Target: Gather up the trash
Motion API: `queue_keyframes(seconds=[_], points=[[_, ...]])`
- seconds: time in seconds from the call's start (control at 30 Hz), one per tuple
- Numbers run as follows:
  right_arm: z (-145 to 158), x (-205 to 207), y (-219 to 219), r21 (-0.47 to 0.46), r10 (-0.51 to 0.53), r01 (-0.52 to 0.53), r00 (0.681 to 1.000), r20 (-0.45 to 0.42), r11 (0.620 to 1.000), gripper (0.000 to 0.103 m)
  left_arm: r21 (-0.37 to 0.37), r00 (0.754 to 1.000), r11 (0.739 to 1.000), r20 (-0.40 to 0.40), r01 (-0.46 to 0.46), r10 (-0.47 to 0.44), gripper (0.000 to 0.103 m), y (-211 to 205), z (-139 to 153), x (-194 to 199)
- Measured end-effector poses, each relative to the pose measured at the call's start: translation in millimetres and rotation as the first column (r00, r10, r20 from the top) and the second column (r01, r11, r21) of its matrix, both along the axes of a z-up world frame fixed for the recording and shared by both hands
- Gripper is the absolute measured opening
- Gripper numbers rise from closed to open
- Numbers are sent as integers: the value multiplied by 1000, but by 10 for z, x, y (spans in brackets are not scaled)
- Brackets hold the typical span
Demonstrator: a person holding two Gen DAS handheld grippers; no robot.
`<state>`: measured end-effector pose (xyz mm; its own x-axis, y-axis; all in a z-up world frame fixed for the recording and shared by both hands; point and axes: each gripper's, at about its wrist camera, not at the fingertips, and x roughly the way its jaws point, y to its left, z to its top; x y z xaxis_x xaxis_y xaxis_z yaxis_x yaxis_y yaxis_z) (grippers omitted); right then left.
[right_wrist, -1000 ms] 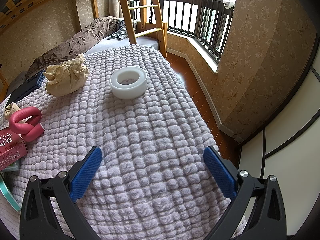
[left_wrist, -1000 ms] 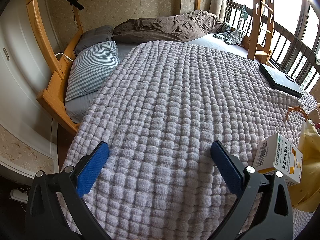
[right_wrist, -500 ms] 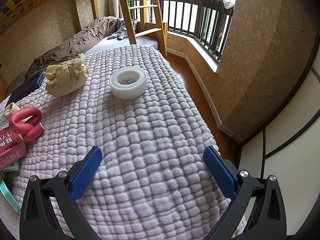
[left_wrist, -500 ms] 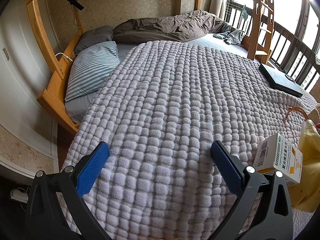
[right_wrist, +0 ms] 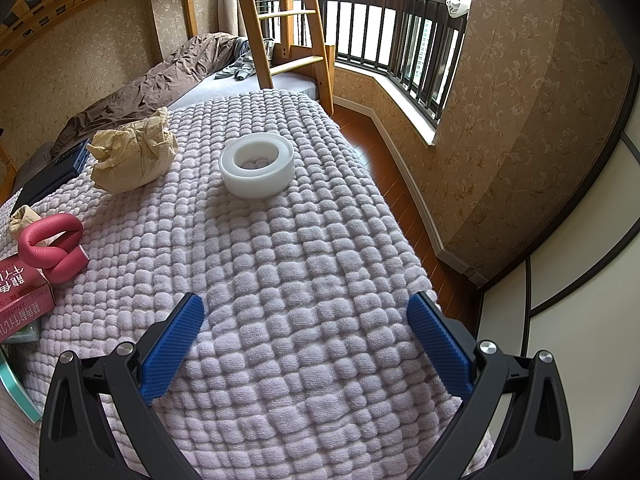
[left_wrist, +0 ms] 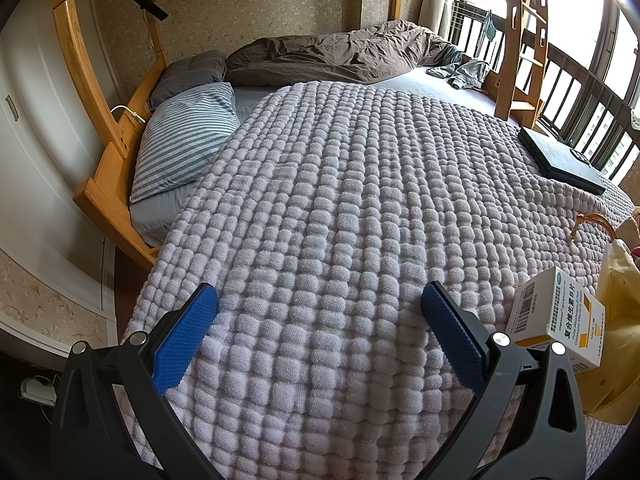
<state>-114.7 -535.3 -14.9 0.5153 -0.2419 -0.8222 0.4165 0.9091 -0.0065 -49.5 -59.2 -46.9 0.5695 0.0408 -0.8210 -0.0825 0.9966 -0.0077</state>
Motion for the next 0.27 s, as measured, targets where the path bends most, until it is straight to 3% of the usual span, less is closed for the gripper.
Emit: queue_keyframes(seconds=[0.27], points=[[1,3,0,0,0,0,1000,0,1000,99,0,1000,1000,0,0,0,102,-1,0,0]])
